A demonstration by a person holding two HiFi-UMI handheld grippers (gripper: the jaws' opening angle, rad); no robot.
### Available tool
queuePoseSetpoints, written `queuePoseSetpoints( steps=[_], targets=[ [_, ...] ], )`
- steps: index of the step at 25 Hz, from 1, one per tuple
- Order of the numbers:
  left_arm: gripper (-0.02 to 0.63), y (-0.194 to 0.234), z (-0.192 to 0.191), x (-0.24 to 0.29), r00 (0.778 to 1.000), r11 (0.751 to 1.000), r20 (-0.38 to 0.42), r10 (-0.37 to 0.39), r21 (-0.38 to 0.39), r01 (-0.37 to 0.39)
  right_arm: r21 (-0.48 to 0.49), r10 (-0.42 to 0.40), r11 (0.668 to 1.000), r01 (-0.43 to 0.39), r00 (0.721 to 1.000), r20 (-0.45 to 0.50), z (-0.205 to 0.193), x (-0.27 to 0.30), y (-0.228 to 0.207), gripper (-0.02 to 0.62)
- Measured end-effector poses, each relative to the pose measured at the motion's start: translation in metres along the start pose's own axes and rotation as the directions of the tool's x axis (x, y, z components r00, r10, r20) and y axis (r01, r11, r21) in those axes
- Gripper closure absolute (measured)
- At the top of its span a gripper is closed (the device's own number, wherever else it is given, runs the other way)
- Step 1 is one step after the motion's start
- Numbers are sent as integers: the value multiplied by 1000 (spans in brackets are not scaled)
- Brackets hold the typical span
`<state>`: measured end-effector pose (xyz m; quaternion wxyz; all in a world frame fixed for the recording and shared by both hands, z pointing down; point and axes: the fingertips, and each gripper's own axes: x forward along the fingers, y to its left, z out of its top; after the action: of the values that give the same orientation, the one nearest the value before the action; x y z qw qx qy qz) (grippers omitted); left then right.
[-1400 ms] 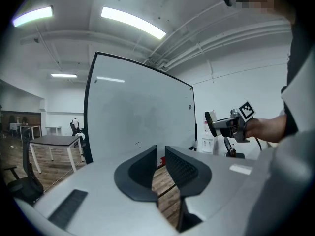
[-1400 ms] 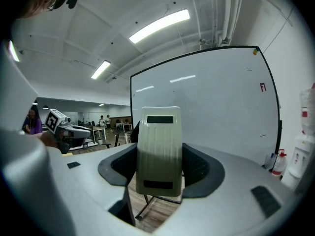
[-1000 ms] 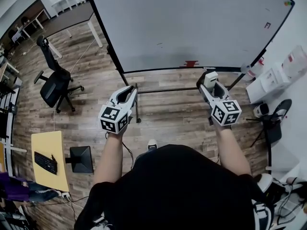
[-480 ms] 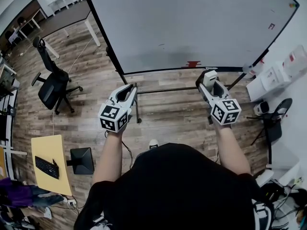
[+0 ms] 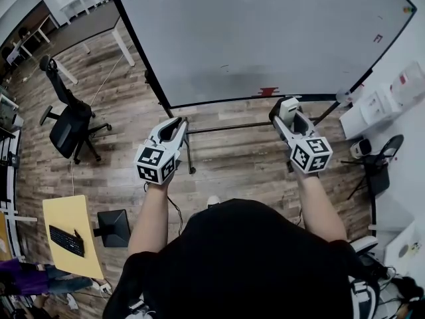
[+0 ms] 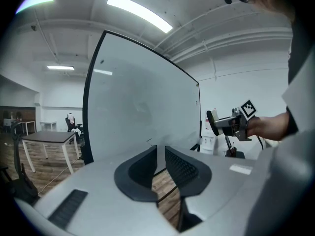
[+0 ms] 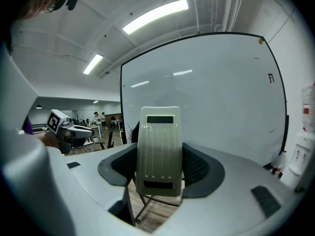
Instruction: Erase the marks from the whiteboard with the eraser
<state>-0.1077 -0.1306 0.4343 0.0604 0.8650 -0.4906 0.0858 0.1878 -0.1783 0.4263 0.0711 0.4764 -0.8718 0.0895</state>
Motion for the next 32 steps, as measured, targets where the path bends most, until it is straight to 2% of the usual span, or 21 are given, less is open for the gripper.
queuePoseSetpoints(
  steps=[32],
  targets=[
    [545, 79, 3, 42, 995, 995, -11, -102, 15, 103, -4, -82, 997, 82, 997, -13, 14, 65, 13, 345]
  ],
)
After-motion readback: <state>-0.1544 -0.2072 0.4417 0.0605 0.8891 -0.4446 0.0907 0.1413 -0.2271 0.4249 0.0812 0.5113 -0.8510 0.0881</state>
